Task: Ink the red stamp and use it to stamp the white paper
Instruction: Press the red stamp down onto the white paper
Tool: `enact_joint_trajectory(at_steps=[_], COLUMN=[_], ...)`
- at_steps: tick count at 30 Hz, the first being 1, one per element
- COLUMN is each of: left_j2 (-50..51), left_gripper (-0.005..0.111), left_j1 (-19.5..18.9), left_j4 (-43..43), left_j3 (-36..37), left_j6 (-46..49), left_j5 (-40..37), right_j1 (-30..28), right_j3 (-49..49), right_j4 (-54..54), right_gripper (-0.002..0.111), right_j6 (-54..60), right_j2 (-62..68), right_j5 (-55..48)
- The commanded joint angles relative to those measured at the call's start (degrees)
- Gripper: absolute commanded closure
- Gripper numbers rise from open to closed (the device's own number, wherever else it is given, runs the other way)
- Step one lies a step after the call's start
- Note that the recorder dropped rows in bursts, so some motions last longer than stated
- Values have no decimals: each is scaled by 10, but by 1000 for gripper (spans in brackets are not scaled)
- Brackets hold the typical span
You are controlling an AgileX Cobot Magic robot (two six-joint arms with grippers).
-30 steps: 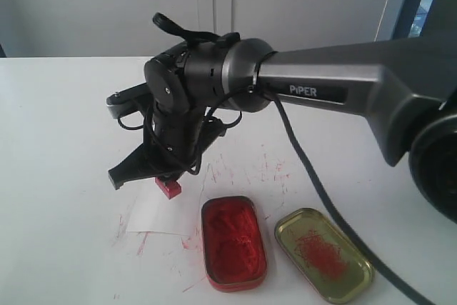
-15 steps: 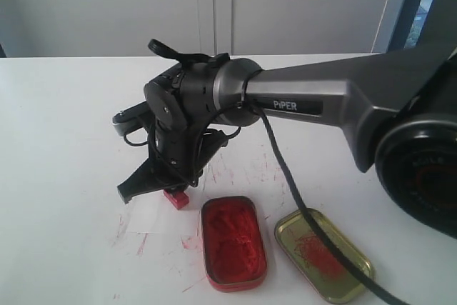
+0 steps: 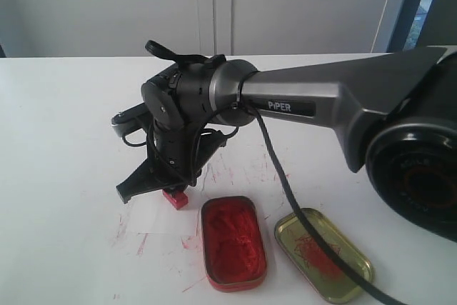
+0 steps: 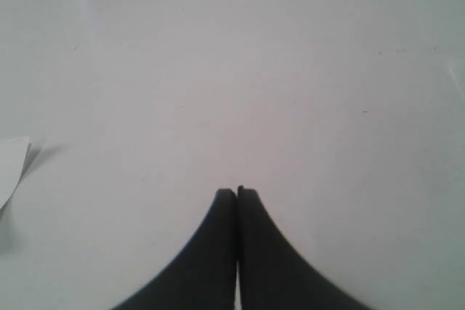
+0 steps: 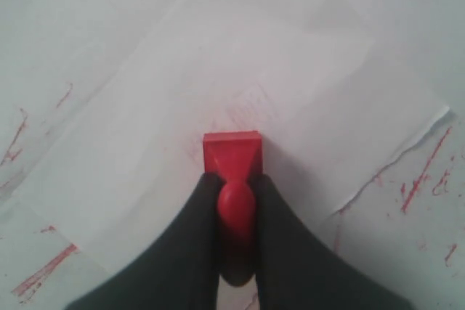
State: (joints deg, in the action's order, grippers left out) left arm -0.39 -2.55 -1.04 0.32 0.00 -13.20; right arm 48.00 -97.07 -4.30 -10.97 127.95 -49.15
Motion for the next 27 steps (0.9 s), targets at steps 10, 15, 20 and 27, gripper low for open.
enact_joint_trajectory(at_steps=[10,15,20,27], left_j2=[4,4,4,4], left_gripper=[107,107,107,107], left_j1=[-1,-1,-1,-1], left_j4=[-6,-6,-6,-6], left_j3=[-3,-3,-3,-3], left_j6=[0,0,0,0], left_j5=[-1,-1,-1,-1], right_j1=[-1,-1,-1,-1], right_j3=[11,11,11,11], right_j4=[-3,-3,-3,-3], right_gripper=[108,108,108,108], right_j6=[7,7,7,6], right_j2=[36,36,36,36], right_j5=[-13,-52,-11,-58])
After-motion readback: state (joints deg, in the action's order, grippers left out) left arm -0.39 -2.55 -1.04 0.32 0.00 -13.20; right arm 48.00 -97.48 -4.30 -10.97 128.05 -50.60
